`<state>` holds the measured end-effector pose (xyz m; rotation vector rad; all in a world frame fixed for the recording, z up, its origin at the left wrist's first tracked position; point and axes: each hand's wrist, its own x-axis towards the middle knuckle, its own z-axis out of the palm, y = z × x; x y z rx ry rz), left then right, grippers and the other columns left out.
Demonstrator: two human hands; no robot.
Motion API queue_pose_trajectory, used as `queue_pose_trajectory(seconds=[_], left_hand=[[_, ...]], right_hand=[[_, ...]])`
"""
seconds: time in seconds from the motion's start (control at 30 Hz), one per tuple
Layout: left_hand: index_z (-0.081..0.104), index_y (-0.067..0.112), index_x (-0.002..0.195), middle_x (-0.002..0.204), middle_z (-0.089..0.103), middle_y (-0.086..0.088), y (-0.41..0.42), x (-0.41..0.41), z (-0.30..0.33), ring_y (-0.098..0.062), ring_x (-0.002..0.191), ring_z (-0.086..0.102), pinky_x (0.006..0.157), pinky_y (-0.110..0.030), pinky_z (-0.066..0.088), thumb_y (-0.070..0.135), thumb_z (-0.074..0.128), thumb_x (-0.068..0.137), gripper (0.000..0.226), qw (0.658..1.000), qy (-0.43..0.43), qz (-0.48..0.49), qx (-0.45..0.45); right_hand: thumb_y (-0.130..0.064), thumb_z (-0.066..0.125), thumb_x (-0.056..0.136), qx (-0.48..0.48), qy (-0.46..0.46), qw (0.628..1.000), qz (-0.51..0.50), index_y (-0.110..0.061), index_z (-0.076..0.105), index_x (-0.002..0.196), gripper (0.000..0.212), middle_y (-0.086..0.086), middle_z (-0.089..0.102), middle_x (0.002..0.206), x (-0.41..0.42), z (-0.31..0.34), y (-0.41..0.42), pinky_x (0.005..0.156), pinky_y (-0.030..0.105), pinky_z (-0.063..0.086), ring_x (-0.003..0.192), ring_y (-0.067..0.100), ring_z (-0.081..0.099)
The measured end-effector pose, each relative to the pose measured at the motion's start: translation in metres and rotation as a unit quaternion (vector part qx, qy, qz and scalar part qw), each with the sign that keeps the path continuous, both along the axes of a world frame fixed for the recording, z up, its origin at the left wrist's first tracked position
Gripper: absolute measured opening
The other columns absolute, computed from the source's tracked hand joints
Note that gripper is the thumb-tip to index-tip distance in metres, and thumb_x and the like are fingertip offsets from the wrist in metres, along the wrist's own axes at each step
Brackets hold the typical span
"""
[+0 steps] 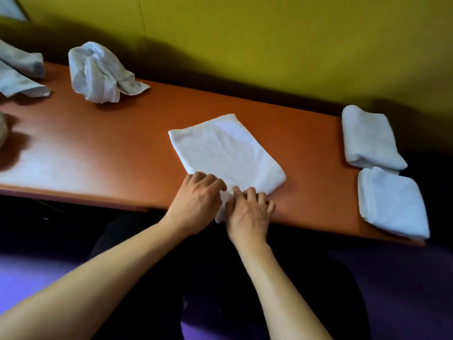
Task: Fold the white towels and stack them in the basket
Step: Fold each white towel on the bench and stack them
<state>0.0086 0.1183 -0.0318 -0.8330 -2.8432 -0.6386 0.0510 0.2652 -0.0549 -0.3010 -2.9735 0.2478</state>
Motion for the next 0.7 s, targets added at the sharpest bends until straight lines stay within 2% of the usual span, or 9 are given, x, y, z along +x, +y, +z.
queue_pose_trajectory(seconds=[0.07, 0.13, 0.23, 0.3, 0.4, 0.53, 0.6, 0.63, 0.7], left_hand=[[0.062, 0.02, 0.113, 0.105, 0.064, 0.001, 0.003, 0.028, -0.008, -0.03, 0.097, 0.058, 0.084, -0.042, 0.045, 0.036, 0.052, 0.085, 0.034, 0.999, -0.014, -0.023, -0.019], [0.056, 0.019, 0.125, 0.115, 0.059, -0.002, -0.001, 0.042, -0.015, -0.03, 0.102, 0.057, 0.089, -0.042, 0.047, 0.044, 0.064, 0.072, 0.059, 0.995, -0.021, -0.037, -0.093], [0.058, 0.018, 0.128, 0.119, 0.058, -0.009, -0.007, 0.032, -0.024, -0.035, 0.098, 0.058, 0.086, -0.043, 0.049, 0.02, 0.067, 0.064, 0.065, 0.989, 0.01, -0.01, -0.146], [0.063, 0.017, 0.121, 0.115, 0.061, -0.007, -0.012, 0.025, -0.024, -0.035, 0.099, 0.059, 0.088, -0.045, 0.05, 0.014, 0.06, 0.067, 0.054, 0.994, -0.005, 0.009, -0.109], [0.064, 0.017, 0.117, 0.114, 0.062, -0.001, -0.02, 0.025, -0.018, -0.03, 0.102, 0.059, 0.093, -0.039, 0.048, 0.011, 0.056, 0.077, 0.041, 0.997, -0.075, 0.021, 0.018], [0.064, 0.022, 0.109, 0.107, 0.06, 0.005, -0.038, 0.028, 0.005, -0.017, 0.095, 0.059, 0.084, -0.029, 0.046, 0.012, 0.054, 0.08, 0.032, 0.98, -0.132, 0.066, 0.137], [0.064, 0.027, 0.103, 0.097, 0.062, 0.01, -0.046, 0.03, 0.014, -0.014, 0.089, 0.057, 0.079, -0.03, 0.044, 0.016, 0.054, 0.081, 0.026, 0.976, -0.137, 0.083, 0.148], [0.062, 0.029, 0.099, 0.092, 0.063, 0.012, -0.049, 0.032, 0.018, -0.013, 0.087, 0.057, 0.076, -0.03, 0.043, 0.017, 0.056, 0.083, 0.021, 0.972, -0.145, 0.097, 0.159], [0.06, 0.027, 0.095, 0.087, 0.067, 0.012, -0.057, 0.036, 0.023, -0.009, 0.085, 0.061, 0.075, -0.028, 0.045, 0.015, 0.059, 0.088, 0.014, 0.952, -0.175, 0.134, 0.214]], right_hand=[[-0.028, 0.05, 0.085, -0.07, 0.02, 0.997, 0.021, -0.025, 0.063, 0.124, 0.042, -0.001, 0.069, 0.104, 0.0, 0.003, 0.008, 0.084, 0.045, 0.041, 0.099, 0.031, 0.059], [-0.027, 0.042, 0.08, -0.119, 0.047, 0.99, 0.064, -0.024, 0.062, 0.122, 0.047, -0.004, 0.07, 0.11, -0.001, 0.006, 0.027, 0.089, 0.044, 0.042, 0.104, 0.029, 0.061], [-0.038, 0.06, 0.076, -0.06, 0.01, 0.989, 0.135, -0.032, 0.059, 0.127, 0.051, -0.007, 0.054, 0.141, -0.001, 0.007, 0.065, 0.115, 0.047, 0.023, 0.137, 0.018, 0.044], [-0.052, 0.068, 0.075, -0.034, -0.068, 0.987, 0.144, -0.037, 0.046, 0.142, 0.072, -0.01, 0.039, 0.156, -0.001, 0.005, 0.081, 0.123, 0.05, 0.001, 0.15, 0.012, 0.023], [-0.057, 0.074, 0.069, -0.029, -0.069, 0.988, 0.138, -0.037, 0.047, 0.139, 0.079, -0.009, 0.039, 0.155, -0.006, 0.006, 0.091, 0.122, 0.05, -0.006, 0.152, 0.013, 0.018], [-0.025, 0.075, 0.063, -0.08, -0.022, 0.986, 0.142, -0.031, 0.063, 0.117, 0.055, -0.009, 0.059, 0.132, -0.013, 0.016, 0.105, 0.121, 0.049, 0.01, 0.143, 0.017, 0.039], [-0.026, 0.068, 0.063, -0.123, -0.002, 0.979, 0.16, -0.028, 0.067, 0.108, 0.046, -0.009, 0.066, 0.12, -0.006, 0.018, 0.11, 0.117, 0.046, 0.023, 0.133, 0.016, 0.05], [-0.028, 0.066, 0.064, -0.169, 0.01, 0.973, 0.157, -0.027, 0.069, 0.103, 0.039, -0.009, 0.069, 0.114, -0.001, 0.02, 0.111, 0.112, 0.042, 0.033, 0.124, 0.015, 0.057], [-0.021, 0.072, 0.074, -0.311, 0.022, 0.944, 0.113, -0.025, 0.069, 0.092, 0.019, -0.011, 0.072, 0.091, 0.008, 0.029, 0.109, 0.087, 0.028, 0.049, 0.094, 0.006, 0.065]])
